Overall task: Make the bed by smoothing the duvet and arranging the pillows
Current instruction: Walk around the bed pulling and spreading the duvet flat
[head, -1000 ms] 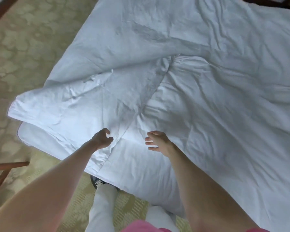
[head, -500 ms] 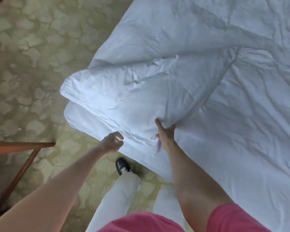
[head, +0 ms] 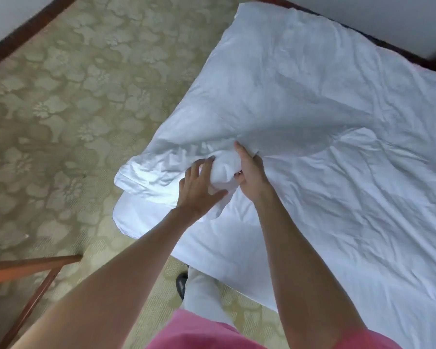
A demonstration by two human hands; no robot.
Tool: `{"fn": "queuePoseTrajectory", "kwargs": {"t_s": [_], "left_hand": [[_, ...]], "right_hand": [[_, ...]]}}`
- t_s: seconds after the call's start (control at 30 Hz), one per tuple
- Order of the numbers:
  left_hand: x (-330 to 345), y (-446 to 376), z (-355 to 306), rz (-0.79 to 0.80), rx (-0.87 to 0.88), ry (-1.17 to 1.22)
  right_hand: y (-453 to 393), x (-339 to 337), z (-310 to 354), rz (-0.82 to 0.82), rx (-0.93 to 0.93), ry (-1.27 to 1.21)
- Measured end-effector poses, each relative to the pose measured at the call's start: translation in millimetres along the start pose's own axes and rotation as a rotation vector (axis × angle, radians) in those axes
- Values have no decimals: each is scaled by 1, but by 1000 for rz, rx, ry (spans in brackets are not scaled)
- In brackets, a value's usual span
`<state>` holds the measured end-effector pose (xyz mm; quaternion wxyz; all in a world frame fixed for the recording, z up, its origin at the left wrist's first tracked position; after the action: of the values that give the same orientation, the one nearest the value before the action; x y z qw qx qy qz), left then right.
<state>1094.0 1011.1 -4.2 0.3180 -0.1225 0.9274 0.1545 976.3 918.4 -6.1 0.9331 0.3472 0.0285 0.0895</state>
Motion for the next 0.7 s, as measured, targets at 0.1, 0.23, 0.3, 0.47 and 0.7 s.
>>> {"fn": "queuePoseTrajectory", "kwargs": {"t_s": [0.1, 0.23, 0.3, 0.47, 0.7], "left_hand": [[-25, -38, -23, -39, 70, 4], [-59, -80, -38, 8, 126, -24], [-70, -97, -45, 115, 138, 33], [-87, -127, -53, 203, 166, 175], [-101, -164, -37, 260, 243, 316]], "right_hand": [[-8, 15, 31, 13, -85, -20], [-18, 27, 67, -1, -158, 29], [-22, 31, 83, -42, -177, 65], [-32, 45, 115, -55, -245, 132], [-38, 72, 127, -177, -257, 212]]}}
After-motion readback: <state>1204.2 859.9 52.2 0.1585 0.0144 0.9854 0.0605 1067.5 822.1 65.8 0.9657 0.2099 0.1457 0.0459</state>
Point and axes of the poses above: each hand's wrist, its own y-axis away from the middle knuckle, its own x-axis out of the palm, z = x × y, the point moved 7 cm from there along -y, towards the middle knuckle, and after that the axes turned 9 degrees about y, right-handed, at the moved point
